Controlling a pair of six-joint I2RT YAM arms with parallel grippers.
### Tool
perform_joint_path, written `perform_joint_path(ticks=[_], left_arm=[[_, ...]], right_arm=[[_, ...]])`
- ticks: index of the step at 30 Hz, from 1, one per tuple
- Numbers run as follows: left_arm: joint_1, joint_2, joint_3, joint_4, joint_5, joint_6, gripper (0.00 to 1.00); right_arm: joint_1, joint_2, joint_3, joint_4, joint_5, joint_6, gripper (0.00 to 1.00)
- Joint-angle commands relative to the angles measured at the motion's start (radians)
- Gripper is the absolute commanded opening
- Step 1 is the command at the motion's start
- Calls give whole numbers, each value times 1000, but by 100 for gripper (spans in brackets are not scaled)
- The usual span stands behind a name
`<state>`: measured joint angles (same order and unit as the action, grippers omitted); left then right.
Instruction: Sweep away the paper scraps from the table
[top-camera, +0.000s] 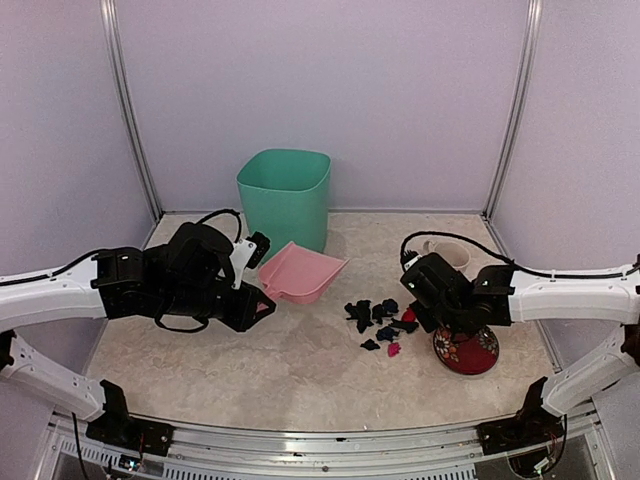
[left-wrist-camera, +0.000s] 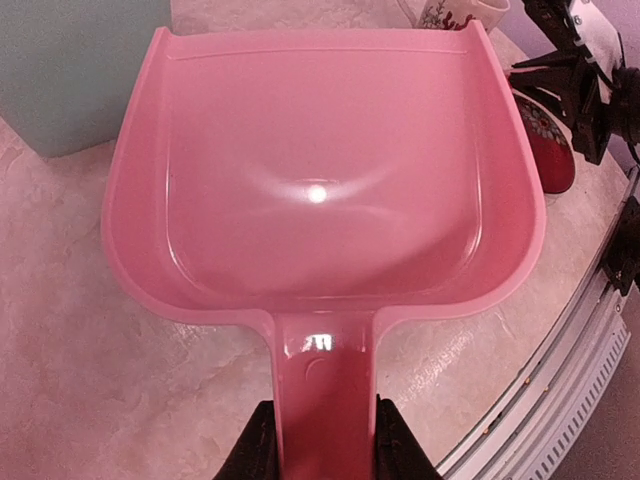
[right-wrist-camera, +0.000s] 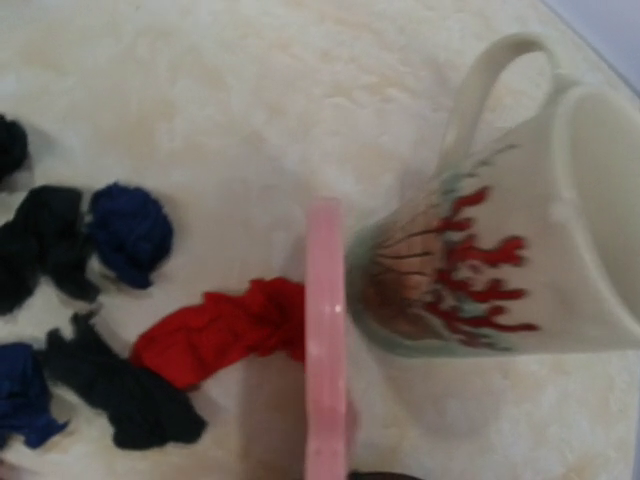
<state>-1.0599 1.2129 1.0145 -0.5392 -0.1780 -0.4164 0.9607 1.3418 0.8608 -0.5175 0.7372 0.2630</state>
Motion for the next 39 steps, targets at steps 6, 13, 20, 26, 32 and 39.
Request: perform_joint_path(ticks=[6,13,20,26,32,39], left_arm=[[-88,59,-80,36,22,-53,0],[-161,114,-126,70,28,-63,0],[-243,227,-129,65,19,-34,0],[-290,298,-107,44,-3,-31,0],[-289,347,-78,30,-41,-38,0],[-242,395,-65,38,-46,-29,0]], right_arm=[[57,93,68,70,-101,-20,0],[103,72,108,60,-151,9,0],[116,-2,144,59,-175,7,0],[116,-64,162,-4,-25,-9,0],[115,-57,154,-116,99,8,0],[116,-27,97,-67,26,11,0]])
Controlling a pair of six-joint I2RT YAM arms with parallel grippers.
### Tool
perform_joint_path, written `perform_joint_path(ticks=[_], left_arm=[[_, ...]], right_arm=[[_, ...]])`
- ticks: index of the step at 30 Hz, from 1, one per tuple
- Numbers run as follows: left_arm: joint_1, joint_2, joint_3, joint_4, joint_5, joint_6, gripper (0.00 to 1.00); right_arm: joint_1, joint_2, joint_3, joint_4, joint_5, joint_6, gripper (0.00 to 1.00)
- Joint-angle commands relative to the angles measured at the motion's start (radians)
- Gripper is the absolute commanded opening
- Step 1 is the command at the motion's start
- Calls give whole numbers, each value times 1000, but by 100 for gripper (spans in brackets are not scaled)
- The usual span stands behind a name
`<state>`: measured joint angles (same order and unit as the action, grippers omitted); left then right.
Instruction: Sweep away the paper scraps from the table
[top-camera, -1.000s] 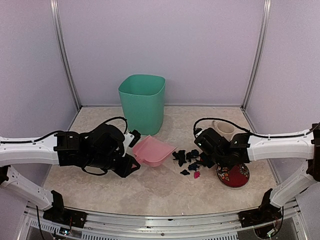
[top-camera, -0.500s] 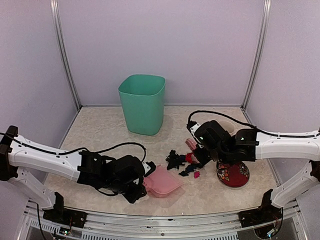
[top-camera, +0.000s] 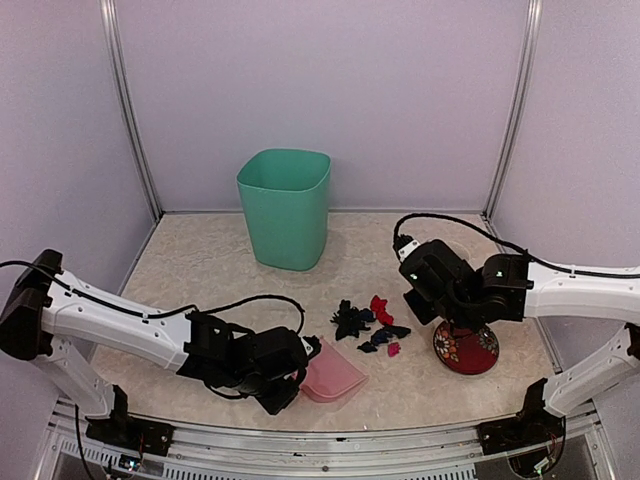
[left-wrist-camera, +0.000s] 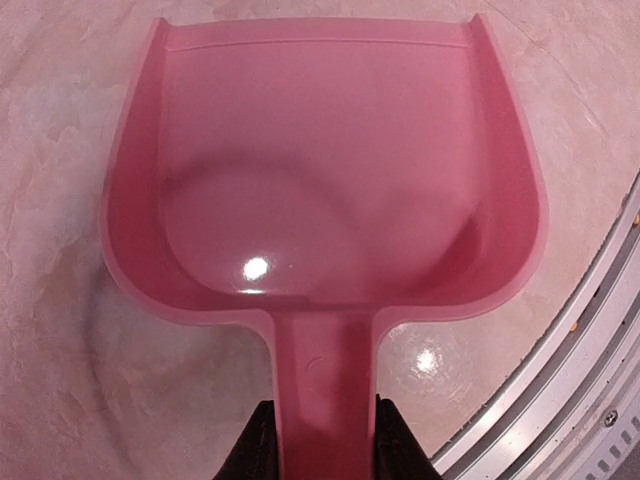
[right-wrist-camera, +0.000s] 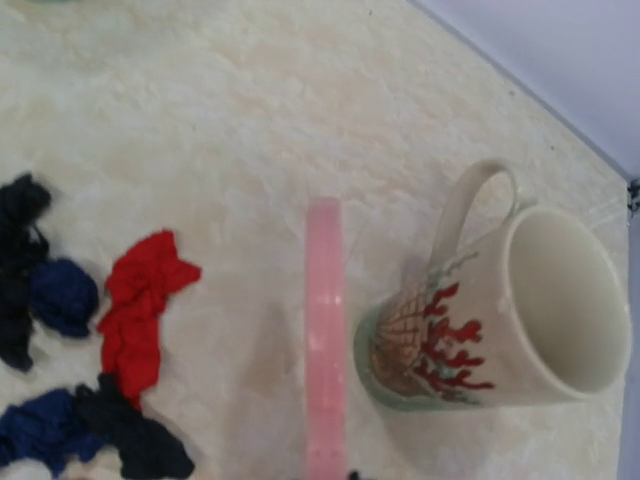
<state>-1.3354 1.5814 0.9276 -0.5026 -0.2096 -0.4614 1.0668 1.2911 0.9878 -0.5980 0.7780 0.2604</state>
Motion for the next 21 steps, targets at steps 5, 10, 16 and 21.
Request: perform_joint_path(ticks=[5,10,16,21], left_arm=[[67,41,29,26,5,34,0],[96,63,37,60,24,63,0],[128,85,33,95,32,89,0],[157,87,21,132,48,125,0]], right_arm=[[9,77,-52,77,-95,-4,0],[10,147,-34,138,-179,-54,0],[14,193,-3,205,-342,-127,0],[24,192,7,240,-474,-176,0]])
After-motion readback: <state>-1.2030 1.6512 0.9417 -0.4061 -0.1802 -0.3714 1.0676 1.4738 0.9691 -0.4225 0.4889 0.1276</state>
